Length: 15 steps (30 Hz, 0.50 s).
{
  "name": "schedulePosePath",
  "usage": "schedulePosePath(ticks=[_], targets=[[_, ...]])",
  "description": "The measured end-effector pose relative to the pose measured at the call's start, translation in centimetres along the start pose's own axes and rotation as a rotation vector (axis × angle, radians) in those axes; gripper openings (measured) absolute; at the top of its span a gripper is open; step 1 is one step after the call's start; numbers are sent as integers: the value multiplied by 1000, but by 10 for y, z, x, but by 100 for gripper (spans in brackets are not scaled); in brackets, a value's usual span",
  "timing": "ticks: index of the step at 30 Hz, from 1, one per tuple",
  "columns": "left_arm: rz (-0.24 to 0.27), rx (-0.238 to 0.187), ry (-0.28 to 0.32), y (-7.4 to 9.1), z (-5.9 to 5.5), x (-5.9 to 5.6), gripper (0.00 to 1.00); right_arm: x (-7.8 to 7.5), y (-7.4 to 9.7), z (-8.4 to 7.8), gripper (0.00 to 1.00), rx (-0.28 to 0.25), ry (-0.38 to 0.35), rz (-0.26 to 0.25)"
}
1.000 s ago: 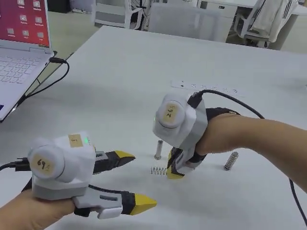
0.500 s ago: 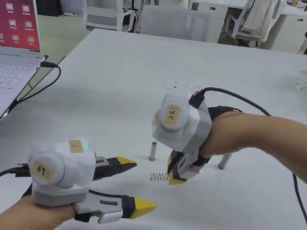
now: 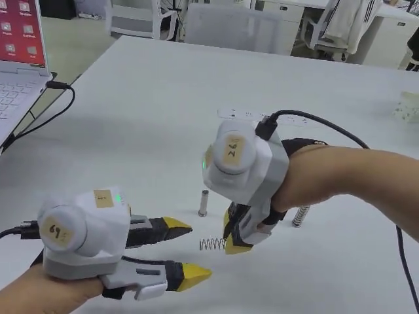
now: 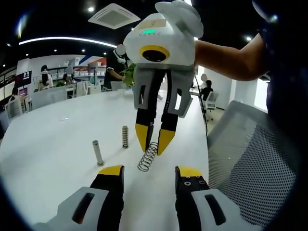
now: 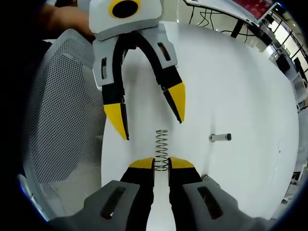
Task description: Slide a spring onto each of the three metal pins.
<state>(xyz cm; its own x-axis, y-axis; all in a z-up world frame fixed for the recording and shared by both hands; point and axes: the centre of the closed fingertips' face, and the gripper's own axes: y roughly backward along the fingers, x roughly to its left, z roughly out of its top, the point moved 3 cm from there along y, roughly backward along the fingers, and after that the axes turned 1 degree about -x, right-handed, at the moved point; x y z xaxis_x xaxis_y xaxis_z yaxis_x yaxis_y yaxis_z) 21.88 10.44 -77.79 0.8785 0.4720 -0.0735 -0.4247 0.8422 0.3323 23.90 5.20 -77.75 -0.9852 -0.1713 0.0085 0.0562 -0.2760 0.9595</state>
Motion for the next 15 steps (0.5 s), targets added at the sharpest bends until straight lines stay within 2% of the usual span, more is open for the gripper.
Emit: schedulePosePath(ticks=[15], targets=[[-13, -3, -37, 0, 0, -2, 19, 6, 1, 8, 8, -12, 45, 21]])
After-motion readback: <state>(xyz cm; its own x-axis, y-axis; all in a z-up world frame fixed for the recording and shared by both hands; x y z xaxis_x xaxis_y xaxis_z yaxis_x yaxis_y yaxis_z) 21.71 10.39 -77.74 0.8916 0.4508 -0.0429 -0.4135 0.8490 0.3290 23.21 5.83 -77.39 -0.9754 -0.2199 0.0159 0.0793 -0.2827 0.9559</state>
